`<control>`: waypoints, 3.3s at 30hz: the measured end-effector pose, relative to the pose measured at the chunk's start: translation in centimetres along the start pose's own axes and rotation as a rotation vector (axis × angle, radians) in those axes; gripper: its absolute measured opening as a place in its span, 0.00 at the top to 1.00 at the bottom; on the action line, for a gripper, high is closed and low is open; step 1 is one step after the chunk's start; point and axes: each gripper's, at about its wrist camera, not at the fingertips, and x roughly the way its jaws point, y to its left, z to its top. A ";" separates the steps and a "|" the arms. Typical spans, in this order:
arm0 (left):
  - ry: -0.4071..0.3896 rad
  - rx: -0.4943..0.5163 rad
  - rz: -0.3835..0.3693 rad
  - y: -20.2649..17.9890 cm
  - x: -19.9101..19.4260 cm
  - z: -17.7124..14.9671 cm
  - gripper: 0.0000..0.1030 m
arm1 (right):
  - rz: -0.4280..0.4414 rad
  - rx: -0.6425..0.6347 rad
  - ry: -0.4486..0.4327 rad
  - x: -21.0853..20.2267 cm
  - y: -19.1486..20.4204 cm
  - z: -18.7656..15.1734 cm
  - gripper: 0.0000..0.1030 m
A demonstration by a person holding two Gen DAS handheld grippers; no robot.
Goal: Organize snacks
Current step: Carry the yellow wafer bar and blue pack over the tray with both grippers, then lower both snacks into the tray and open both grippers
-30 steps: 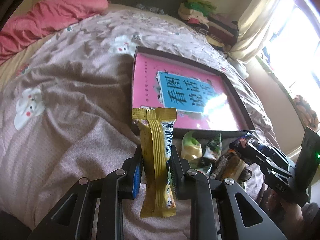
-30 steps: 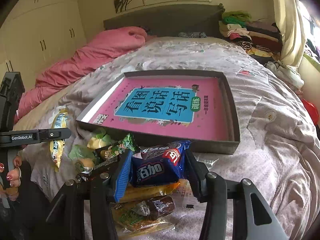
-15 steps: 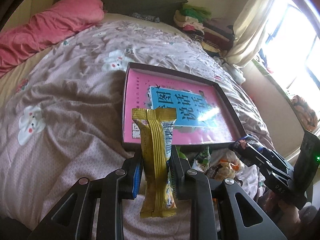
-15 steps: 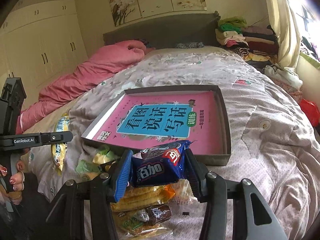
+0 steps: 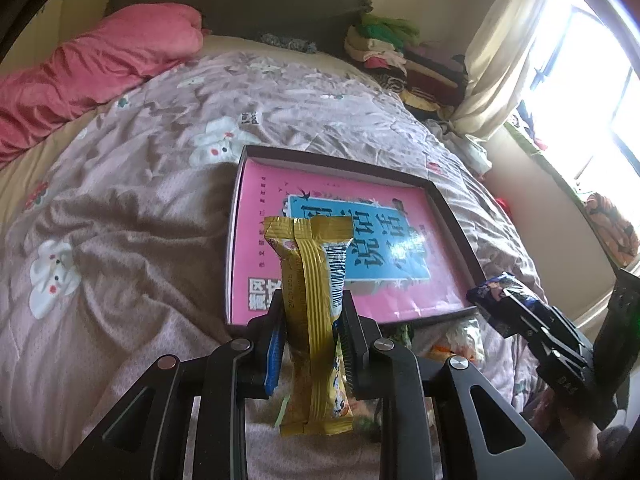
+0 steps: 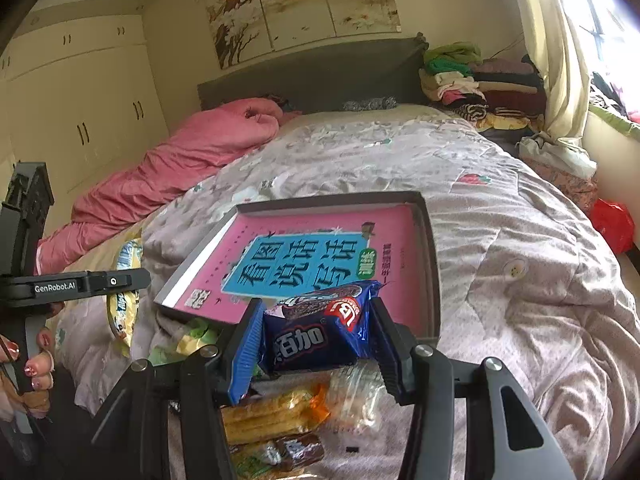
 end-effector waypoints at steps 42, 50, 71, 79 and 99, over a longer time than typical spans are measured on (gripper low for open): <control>-0.039 -0.019 0.109 0.6 6.5 4.0 0.76 | -0.109 0.066 -0.021 2.8 -5.3 2.6 0.50; -0.015 -0.027 0.119 0.6 8.3 4.1 0.76 | -0.113 0.053 -0.019 3.2 -5.3 2.7 0.50; 0.050 0.006 0.108 0.0 9.8 2.8 0.76 | -0.061 -0.018 0.068 6.3 -3.4 1.6 0.50; 0.079 0.008 0.097 0.0 10.0 2.1 0.76 | -0.060 -0.005 0.112 7.3 -3.5 0.7 0.50; 0.092 0.001 0.084 0.2 8.9 1.2 0.76 | -0.112 0.003 0.115 7.4 -4.0 0.4 0.46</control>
